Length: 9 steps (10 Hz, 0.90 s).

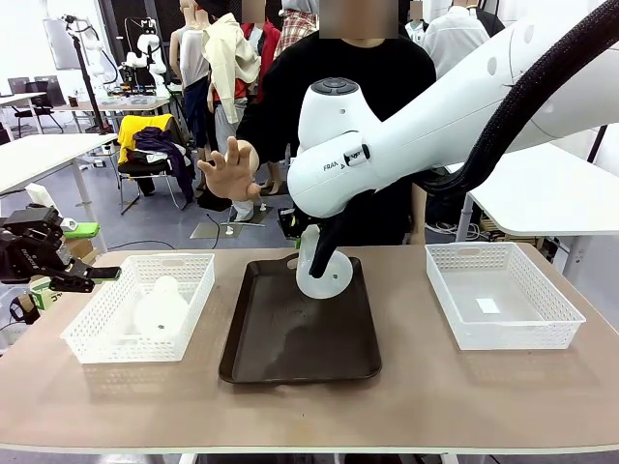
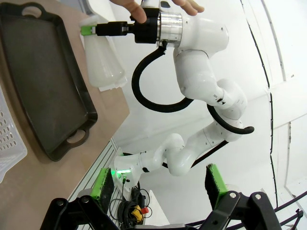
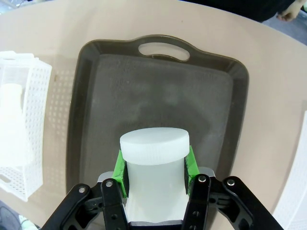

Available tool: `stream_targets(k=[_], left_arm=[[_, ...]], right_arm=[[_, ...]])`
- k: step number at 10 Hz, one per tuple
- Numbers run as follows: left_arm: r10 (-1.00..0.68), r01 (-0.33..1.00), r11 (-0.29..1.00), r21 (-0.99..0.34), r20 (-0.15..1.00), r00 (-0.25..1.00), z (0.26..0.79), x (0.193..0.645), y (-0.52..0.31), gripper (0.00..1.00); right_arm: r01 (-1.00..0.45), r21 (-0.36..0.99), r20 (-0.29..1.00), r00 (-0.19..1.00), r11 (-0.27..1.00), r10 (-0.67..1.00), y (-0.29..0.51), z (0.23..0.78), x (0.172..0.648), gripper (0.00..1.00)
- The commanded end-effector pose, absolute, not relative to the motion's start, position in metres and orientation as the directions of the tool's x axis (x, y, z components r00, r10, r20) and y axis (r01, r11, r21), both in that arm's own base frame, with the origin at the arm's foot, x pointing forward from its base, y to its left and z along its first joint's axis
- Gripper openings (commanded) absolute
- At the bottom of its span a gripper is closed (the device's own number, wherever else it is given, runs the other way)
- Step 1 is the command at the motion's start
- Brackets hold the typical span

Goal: Prepare the laboratory tools.
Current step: Place the picked Big flask upright in the Handle tray as instructed by the person.

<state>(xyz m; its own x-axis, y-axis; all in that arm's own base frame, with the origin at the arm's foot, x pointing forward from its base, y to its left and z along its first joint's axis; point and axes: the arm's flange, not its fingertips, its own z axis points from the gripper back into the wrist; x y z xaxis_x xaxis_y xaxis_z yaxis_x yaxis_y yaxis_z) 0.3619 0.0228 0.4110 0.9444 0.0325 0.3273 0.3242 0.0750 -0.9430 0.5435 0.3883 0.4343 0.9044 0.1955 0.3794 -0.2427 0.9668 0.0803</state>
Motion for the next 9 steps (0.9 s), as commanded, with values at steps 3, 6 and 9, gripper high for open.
stream_targets(k=[3,6,9], left_arm=[[0.033,0.329,0.072,-0.942,0.332,0.943,0.4124,0.3601,0.0238,1.00],[0.033,0.329,0.072,-0.942,0.332,0.943,0.4124,0.3601,0.0238,1.00],[0.033,0.329,0.072,-0.942,0.332,0.943,0.4124,0.3601,0.0238,1.00]], right_arm=[[-0.246,0.074,0.387,0.900,0.967,0.199,0.3877,0.4347,0.5442,0.00],[-0.246,0.074,0.387,0.900,0.967,0.199,0.3877,0.4347,0.5442,0.00],[-0.246,0.074,0.387,0.900,0.967,0.199,0.3877,0.4347,0.5442,0.00]])
